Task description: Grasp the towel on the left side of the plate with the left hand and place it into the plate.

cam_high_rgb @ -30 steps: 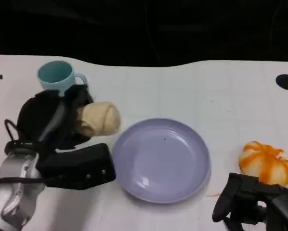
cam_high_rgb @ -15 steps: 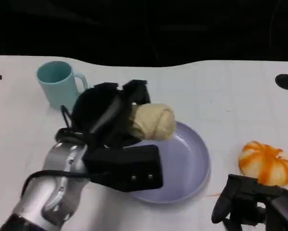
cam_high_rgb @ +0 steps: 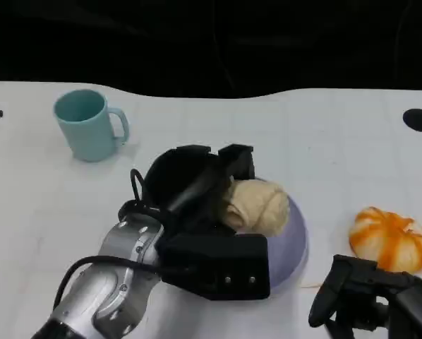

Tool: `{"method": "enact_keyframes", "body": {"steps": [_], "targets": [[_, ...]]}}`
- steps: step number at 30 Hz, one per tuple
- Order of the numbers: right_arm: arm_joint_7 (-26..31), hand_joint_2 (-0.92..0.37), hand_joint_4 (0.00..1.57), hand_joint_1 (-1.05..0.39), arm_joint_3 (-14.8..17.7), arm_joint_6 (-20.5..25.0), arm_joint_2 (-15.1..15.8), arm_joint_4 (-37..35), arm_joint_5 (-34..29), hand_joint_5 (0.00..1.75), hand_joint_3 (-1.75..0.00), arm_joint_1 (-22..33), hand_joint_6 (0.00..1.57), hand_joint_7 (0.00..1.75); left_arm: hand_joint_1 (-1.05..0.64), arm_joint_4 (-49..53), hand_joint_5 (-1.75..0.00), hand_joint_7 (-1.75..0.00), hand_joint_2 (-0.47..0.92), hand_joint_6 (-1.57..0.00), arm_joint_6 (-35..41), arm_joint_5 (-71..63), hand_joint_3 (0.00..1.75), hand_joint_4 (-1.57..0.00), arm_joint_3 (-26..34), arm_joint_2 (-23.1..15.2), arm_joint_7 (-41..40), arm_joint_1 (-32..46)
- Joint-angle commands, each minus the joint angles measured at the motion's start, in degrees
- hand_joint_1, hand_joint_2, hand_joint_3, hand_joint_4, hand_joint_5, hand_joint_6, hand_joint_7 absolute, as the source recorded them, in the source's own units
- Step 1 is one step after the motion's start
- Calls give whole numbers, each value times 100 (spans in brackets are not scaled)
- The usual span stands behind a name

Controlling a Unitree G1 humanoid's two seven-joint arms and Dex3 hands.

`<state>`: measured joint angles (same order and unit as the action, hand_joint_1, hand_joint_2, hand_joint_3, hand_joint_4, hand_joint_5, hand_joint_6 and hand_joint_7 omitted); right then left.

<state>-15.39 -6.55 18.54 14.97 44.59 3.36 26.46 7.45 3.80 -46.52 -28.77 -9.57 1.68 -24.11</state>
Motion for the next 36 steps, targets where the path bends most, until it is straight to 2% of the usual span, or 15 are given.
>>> {"method": "enact_keyframes", "body": {"steps": [1,2,4,5,7,12,17,21,26,31,33,34,36], "targets": [[37,-59,73,-8,-6,65,-17,87,56,173,-106,18,66,140,-35,-227,-130,-31,89,-66,236,52,16,-54,-52,-111,868,-220],[37,-59,73,-8,-5,76,-19,91,64,173,-106,18,66,140,-38,-295,-119,-22,90,-64,298,6,14,-52,-88,-151,1102,-251],[31,-59,73,-9,5,79,-23,96,87,173,-106,28,66,140,-53,-395,-69,-5,92,-50,402,-81,15,-47,-139,-198,1424,-291],[32,-59,73,-9,10,89,-27,106,99,173,-106,33,66,140,-58,-437,-57,-3,92,-47,444,-107,15,-47,-160,-215,1557,-311],[39,-59,74,-9,17,82,-33,115,101,173,-106,46,66,141,-66,-502,-44,-1,92,-39,521,-150,17,-43,-202,-241,1767,-350],[11,-58,74,-8,43,0,-22,49,107,174,-111,43,66,141,-75,-636,-34,0,92,-28,520,-130,17,-30,-214,-341,2057,-396],[-6,-56,74,-10,51,-27,14,22,67,174,-110,31,66,140,-78,-993,-32,0,92,-24,545,-8,17,-23,-77,-472,2266,-288],[-15,-57,74,-9,45,-68,26,-10,32,173,-109,9,66,140,-76,-1460,-35,-2,92,-27,512,160,13,-24,139,-681,2399,-86],[3,-57,74,-9,34,-42,11,5,27,172,-108,22,66,139,-68,-2018,-45,-6,92,-36,356,680,15,-34,611,-878,2359,326],[-15,-58,74,-8,59,-57,2,5,79,173,-108,37,66,139,-56,-2637,-53,-10,92,-46,439,1815,16,-42,1377,-741,2341,979],[-13,-58,74,-8,56,-73,0,-4,73,174,-108,34,66,140,-50,-2871,-62,-12,92,-54,515,2478,16,-47,1762,-556,2299,1316],[-12,-58,74,-8,56,-71,1,-5,72,174,-108,30,66,140,-47,-2981,-72,-13,92,-58,559,2753,17,-46,1914,-490,2293,1457],[-14,-58,73,-8,54,-48,-2,-6,83,174,-108,24,66,140,-37,-3165,-104,-22,92,-71,525,3201,16,-47,2189,-348,2182,1770]]}}
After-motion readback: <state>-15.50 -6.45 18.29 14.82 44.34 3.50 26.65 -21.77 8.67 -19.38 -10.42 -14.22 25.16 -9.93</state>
